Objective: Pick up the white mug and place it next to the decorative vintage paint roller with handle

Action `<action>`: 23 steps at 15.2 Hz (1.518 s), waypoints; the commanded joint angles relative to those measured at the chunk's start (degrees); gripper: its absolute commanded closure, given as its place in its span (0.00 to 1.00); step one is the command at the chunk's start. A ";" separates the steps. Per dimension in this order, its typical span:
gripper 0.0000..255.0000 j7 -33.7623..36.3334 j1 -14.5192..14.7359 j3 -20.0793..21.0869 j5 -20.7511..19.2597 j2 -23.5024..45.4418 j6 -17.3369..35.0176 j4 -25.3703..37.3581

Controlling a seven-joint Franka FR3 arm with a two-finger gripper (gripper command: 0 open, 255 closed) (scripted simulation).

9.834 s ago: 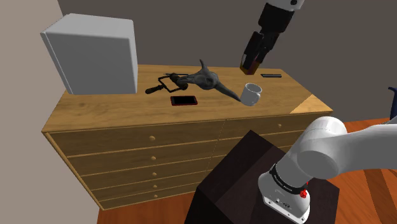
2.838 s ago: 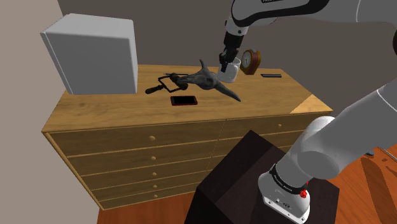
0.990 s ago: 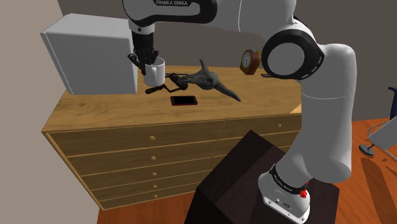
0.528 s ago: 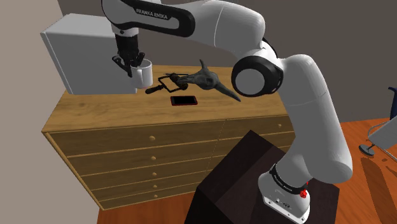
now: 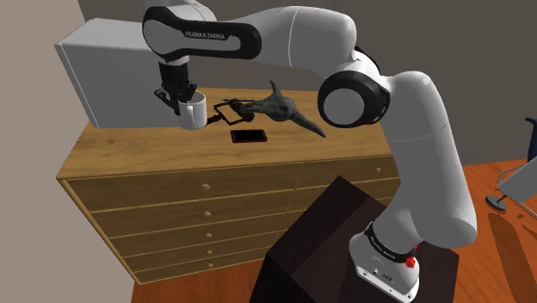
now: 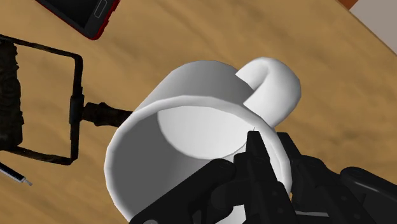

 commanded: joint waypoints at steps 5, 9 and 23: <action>1.00 0.06 0.01 0.00 -0.01 -0.13 4.74 -4.81; 1.00 0.09 0.00 0.00 -0.02 0.19 7.59 -7.34; 0.00 0.10 0.00 0.00 -0.02 0.43 8.82 -8.33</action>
